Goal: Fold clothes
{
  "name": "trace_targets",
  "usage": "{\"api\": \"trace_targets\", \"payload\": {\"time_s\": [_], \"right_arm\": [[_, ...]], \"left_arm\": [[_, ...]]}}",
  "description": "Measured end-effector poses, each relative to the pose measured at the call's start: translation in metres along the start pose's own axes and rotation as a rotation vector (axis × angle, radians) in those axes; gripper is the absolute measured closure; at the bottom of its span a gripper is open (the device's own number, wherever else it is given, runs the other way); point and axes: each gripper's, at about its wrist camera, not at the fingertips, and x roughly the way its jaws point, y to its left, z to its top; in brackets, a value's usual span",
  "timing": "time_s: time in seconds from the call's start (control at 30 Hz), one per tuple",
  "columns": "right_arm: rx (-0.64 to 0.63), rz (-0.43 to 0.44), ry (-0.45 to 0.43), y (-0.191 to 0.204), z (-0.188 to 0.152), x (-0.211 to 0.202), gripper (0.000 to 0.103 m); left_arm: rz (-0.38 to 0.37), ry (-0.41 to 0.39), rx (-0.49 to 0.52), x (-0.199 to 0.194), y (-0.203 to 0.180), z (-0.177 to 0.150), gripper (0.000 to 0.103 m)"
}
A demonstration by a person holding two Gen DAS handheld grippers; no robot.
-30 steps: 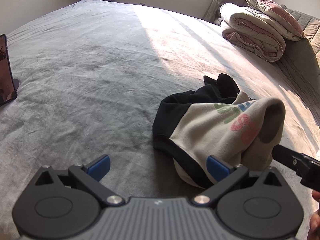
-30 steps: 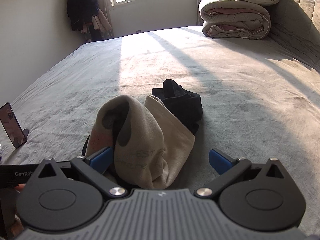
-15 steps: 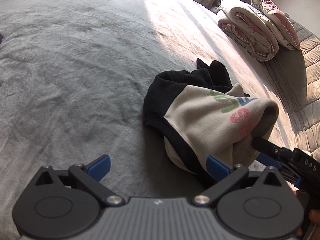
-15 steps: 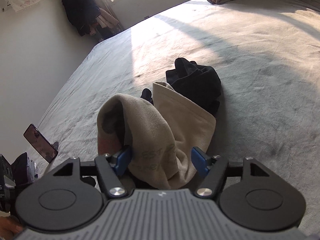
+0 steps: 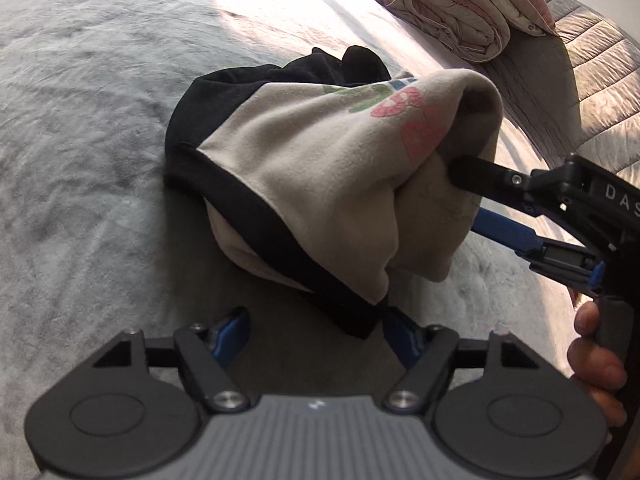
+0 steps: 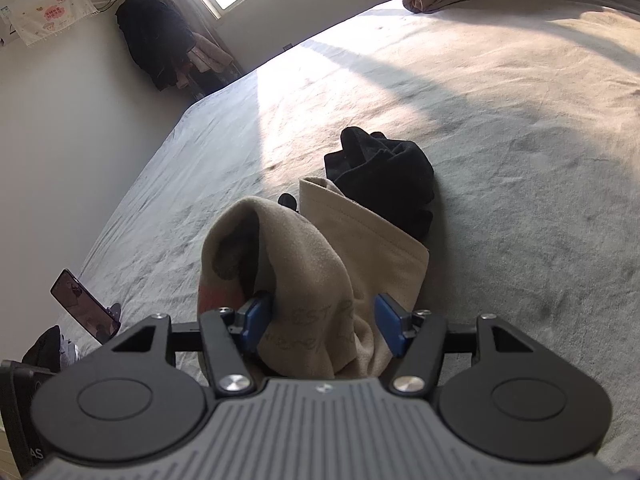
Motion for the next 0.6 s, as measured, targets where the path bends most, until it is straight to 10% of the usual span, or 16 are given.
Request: {"api": "trace_targets", "payload": {"time_s": [0.17, 0.33, 0.47, 0.53, 0.6], "right_arm": [[0.028, -0.012, -0.003, -0.009, 0.002, 0.004, 0.032], [0.071, -0.018, -0.001, -0.019, 0.005, 0.006, 0.026], [0.085, -0.001, 0.01, -0.019, 0.005, 0.007, 0.026], [0.084, -0.003, 0.015, -0.018, 0.005, 0.009, 0.026], [0.082, -0.011, 0.016, -0.018, 0.007, 0.01, 0.024]], "left_arm": [[0.124, -0.082, 0.002, 0.002, 0.001, 0.004, 0.103], [0.25, -0.222, -0.047, -0.018, 0.022, 0.016, 0.103], [0.169, -0.224, -0.09, -0.035, 0.037, 0.024, 0.102], [0.116, -0.198, -0.114, -0.038, 0.04, 0.02, 0.088], [0.079, -0.171, -0.122, -0.037, 0.039, 0.014, 0.052]]}}
